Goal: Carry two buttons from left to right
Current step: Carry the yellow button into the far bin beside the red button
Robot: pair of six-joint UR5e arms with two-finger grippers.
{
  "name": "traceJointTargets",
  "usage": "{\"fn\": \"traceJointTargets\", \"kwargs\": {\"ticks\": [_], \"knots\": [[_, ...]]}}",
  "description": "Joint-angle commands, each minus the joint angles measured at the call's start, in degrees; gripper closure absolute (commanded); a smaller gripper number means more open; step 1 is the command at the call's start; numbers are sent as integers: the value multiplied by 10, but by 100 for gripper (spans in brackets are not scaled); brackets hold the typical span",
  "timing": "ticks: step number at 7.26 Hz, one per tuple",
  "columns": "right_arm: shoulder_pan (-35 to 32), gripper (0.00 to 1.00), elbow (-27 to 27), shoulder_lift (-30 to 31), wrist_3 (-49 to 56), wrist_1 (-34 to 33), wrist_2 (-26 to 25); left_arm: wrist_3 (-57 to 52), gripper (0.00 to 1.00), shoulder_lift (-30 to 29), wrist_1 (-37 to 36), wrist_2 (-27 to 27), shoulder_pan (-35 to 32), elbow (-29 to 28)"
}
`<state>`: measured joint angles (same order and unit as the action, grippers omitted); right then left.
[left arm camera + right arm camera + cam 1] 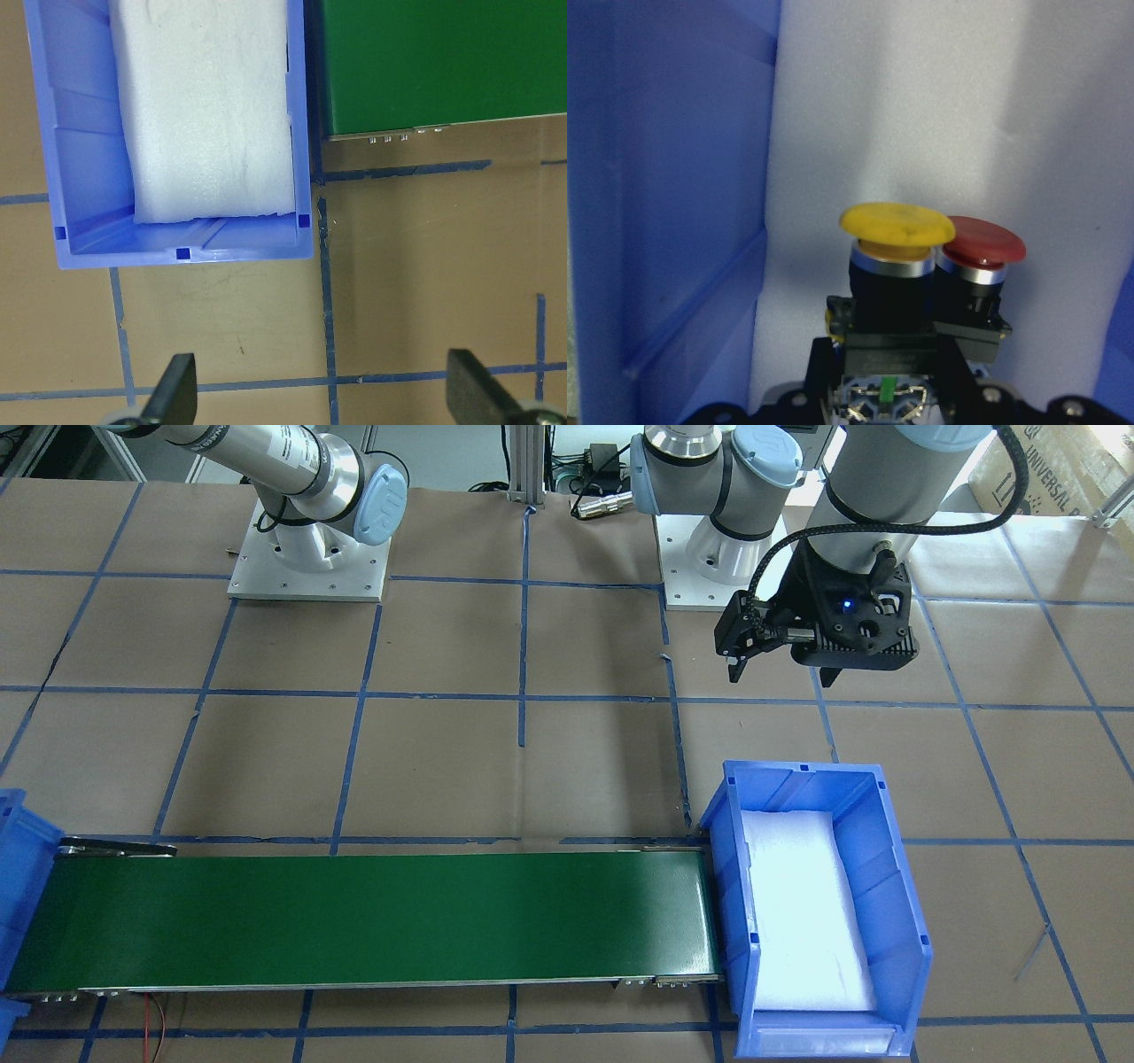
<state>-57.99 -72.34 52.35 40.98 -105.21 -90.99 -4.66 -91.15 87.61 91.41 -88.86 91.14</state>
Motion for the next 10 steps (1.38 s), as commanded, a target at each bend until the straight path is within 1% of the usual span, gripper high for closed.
{"fn": "traceJointTargets", "kwargs": {"ticks": [1,2,3,6,7,8,10], "knots": [[1,29,0,-1,-1,-1,1,0,0,0,0,0,0,0],[2,18,0,-1,-1,-1,1,0,0,0,0,0,0,0],[2,12,-1,-2,-1,0,1,0,0,0,0,0,0,0],[2,10,4,-1,2,1,0,0,0,0,-1,0,0,-1],[2,5,10,11,3,7,0,0,0,-1,-1,0,0,-1],[2,2,20,27,9,18,-1,0,0,-1,-1,0,0,-1],[-5,1,33,59,7,66,-5,0,0,-1,0,0,0,-1]]}}
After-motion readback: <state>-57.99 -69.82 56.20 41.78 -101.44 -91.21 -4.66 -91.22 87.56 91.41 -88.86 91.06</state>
